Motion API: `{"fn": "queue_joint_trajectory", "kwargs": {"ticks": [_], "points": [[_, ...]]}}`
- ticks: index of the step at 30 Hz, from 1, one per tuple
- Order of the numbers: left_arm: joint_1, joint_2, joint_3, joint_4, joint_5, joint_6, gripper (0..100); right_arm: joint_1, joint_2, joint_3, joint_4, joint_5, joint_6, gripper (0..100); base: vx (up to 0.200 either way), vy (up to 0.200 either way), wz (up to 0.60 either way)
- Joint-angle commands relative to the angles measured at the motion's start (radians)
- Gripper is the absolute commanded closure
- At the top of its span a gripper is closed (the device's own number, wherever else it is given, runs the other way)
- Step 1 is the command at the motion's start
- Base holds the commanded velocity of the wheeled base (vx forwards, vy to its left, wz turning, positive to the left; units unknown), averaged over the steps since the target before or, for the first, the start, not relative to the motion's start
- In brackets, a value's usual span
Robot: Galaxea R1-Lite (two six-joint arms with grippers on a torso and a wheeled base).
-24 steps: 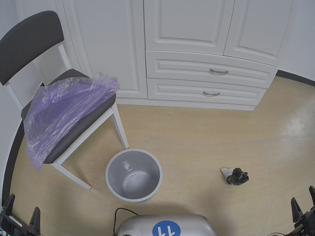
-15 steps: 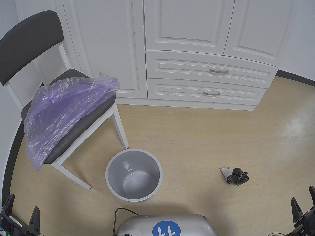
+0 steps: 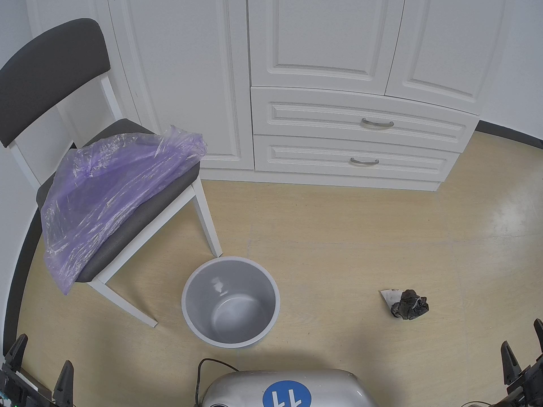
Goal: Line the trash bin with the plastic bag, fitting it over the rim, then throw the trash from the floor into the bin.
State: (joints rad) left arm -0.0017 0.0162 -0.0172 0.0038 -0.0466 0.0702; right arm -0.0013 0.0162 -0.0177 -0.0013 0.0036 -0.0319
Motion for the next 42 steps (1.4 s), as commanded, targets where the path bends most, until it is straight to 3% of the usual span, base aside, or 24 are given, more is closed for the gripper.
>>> {"fn": "queue_joint_trajectory", "kwargs": {"ticks": [1, 17, 20, 29, 30, 31, 33, 35, 39, 42], "points": [[0.0, -0.016, 0.016, -0.001, -0.004, 0.005, 0, 0.0, -0.016, 0.016, 0.0, 0.003, -0.006, 0, 0.0, 0.0, 0.0], [0.002, -0.016, 0.016, -0.005, 0.001, -0.004, 0, 0.0, -0.016, 0.016, -0.003, 0.013, -0.014, 0, 0.0, 0.0, 0.0], [0.002, -0.016, 0.014, -0.005, 0.07, -0.127, 0, 0.003, -0.016, 0.016, -0.002, 0.007, 0.063, 0, 0.0, 0.0, 0.0], [0.002, -0.016, 0.008, -0.036, 0.07, -0.078, 0, 0.001, -0.016, 0.015, -0.019, -0.01, 0.052, 0, 0.0, 0.0, 0.0], [0.0, -0.015, -0.082, -0.159, 0.045, -0.093, 0, 0.001, -0.016, -0.036, -0.155, 0.024, 0.047, 0, 0.0, 0.0, 0.0], [-0.004, -0.005, -0.116, -0.189, 0.024, -0.107, 0, 0.004, -0.002, -0.064, -0.206, 0.052, 0.046, 0, 0.0, 0.0, 0.0], [-0.015, 0.044, -0.196, -0.182, -0.027, -0.113, 0, -0.003, 0.064, -0.134, -0.24, 0.148, 0.038, 0, 0.0, 0.0, 0.0], [-0.018, 0.08, -0.227, -0.136, -0.041, -0.093, 0, -0.022, 0.143, -0.173, -0.218, 0.2, 0.021, 0, 0.0, 0.0, 0.0], [-0.014, 0.26, -0.27, -0.005, -0.016, -0.015, 0, -0.029, 0.363, -0.222, -0.233, 0.21, 0.024, 0, 0.0, 0.0, 0.0], [0.003, 0.439, -0.314, -0.001, 0.067, 0.043, 0, -0.028, 0.47, -0.278, -0.275, 0.203, 0.024, 0, 0.0, 0.0, 0.0]]}}
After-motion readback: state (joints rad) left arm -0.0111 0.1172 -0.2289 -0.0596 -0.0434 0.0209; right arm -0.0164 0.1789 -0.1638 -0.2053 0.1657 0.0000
